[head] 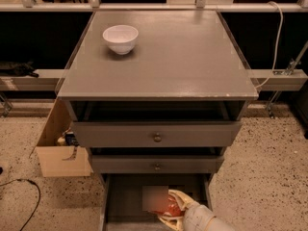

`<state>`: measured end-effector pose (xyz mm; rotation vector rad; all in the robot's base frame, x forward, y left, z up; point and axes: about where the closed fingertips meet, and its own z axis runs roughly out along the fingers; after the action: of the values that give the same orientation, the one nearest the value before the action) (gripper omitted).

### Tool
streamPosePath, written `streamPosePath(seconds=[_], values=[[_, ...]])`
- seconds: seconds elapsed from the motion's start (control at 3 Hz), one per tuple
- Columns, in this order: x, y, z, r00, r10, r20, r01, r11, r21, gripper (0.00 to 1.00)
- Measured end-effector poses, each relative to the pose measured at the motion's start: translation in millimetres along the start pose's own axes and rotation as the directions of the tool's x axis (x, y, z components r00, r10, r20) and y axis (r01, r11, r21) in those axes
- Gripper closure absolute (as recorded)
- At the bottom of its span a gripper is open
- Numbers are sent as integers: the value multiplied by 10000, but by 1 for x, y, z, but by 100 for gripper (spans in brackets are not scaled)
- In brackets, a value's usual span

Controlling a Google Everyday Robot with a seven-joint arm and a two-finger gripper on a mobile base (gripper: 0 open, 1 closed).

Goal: Pick coke can from bottom drawer and place on counter

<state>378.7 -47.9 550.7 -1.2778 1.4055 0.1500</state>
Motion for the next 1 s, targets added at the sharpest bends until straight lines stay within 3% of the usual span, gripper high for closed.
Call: streamPosePath(seconds=[0.33, 0.67, 1.0], values=[[0, -1, 0, 10000, 0, -7, 0, 10000, 27, 100], [-3, -29, -20, 9999, 13, -109, -8, 9988, 491, 100], [-11, -102, -75, 9986, 55, -525, 28, 9876, 1571, 100]])
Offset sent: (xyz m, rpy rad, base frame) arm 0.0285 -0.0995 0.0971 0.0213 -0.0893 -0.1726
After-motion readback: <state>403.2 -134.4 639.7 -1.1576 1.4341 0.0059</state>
